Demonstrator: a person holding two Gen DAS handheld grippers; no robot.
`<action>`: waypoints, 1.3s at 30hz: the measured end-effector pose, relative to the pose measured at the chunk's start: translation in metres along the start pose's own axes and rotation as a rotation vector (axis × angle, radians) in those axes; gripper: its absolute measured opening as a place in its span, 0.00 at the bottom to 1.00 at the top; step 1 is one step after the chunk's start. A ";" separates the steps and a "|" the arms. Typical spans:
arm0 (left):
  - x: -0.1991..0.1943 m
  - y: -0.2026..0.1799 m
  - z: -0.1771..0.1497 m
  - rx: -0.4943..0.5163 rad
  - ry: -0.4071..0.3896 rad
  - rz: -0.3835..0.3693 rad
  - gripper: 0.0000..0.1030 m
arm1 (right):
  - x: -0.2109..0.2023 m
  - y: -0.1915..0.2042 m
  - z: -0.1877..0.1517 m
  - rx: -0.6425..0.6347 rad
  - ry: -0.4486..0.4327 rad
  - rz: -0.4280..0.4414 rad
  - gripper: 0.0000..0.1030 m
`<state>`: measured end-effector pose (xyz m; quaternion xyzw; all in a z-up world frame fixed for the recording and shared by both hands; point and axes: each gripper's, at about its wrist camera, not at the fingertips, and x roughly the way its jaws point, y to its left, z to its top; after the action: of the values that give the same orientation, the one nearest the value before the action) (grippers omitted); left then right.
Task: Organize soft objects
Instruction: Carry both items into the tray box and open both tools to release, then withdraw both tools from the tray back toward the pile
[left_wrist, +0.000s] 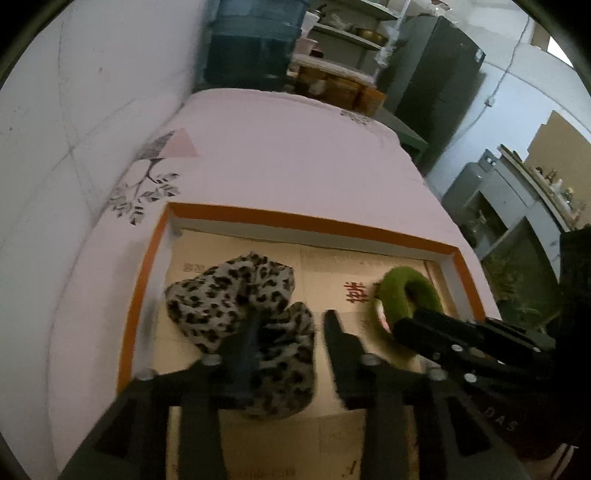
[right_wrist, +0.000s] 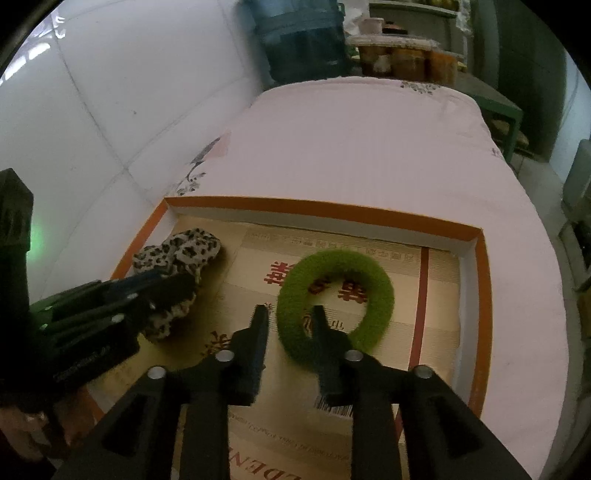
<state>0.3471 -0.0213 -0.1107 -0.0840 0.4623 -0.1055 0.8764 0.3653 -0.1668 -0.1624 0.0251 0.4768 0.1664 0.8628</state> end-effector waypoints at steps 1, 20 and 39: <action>0.000 -0.001 0.000 0.001 0.006 -0.003 0.48 | -0.002 0.000 0.000 0.001 -0.004 -0.002 0.32; -0.059 -0.019 -0.008 0.075 -0.111 0.074 0.52 | -0.047 0.011 -0.016 0.013 -0.080 -0.038 0.46; -0.151 -0.033 -0.041 0.096 -0.274 0.064 0.52 | -0.129 0.037 -0.048 0.043 -0.183 -0.060 0.46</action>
<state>0.2261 -0.0155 -0.0059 -0.0408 0.3353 -0.0873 0.9372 0.2521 -0.1774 -0.0764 0.0442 0.4000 0.1275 0.9065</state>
